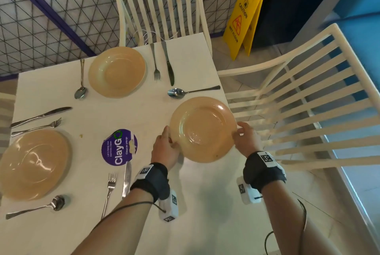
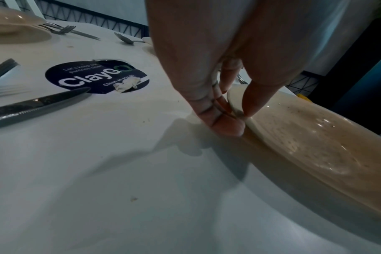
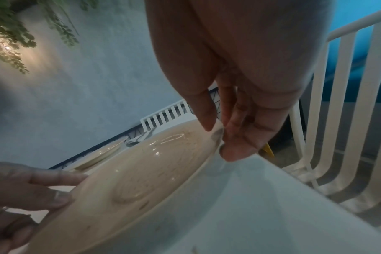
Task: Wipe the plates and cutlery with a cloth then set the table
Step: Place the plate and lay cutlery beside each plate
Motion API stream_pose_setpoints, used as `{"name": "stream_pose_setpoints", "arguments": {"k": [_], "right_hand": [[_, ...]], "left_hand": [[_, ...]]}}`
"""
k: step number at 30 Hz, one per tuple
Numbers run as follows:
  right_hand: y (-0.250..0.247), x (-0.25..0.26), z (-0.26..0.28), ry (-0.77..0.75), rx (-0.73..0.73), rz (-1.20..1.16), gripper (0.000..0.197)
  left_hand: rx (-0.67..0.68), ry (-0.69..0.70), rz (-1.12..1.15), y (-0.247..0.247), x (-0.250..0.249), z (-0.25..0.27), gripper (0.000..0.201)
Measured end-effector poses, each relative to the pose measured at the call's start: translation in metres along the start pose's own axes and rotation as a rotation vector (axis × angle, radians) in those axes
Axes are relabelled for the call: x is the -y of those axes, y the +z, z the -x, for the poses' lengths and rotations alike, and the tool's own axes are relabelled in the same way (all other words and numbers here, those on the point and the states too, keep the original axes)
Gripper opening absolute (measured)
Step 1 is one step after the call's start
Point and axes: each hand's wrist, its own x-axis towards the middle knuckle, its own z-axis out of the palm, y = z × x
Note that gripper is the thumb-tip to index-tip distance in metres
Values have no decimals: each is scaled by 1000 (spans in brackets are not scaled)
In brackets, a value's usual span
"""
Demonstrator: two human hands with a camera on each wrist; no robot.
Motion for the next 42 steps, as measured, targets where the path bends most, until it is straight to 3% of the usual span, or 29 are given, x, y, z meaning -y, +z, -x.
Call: {"name": "stream_pose_setpoints", "arguments": {"k": [3,7,10,12,17,20,25,28,32,37,40,42], "right_hand": [[-6,-4,13,-23,-44,25,47],[3,7,60,-194,-151,-4,34],[37,22,106,-345,-61,22,24],[66,31,133,-373,33,49,21],[141,41,185,-305,261,124,23],[174,42,215,-287,327,195,25],[206,42,249,-233,370,211,27],[220,43,260,-216,355,178,27],[231,51,270,-171,351,47,29],[230,52,270,-86,492,-138,27],[207,44,261,57,550,-342,24],[182,31,254,109,507,-507,24]], "left_hand": [[-69,17,23,-16,3,16,52],[-208,93,12,-62,40,44,35],[-285,25,-117,-100,83,57,35],[-245,-27,-216,-118,111,64,40],[1,-7,-410,-131,154,70,49],[30,38,-427,-131,162,67,41],[32,98,-395,-141,166,64,12],[90,99,-332,-160,170,65,10],[145,175,-233,-194,163,67,9],[161,304,-61,-216,130,72,10],[115,286,163,-210,107,79,12],[101,237,304,-196,98,85,11]]}}
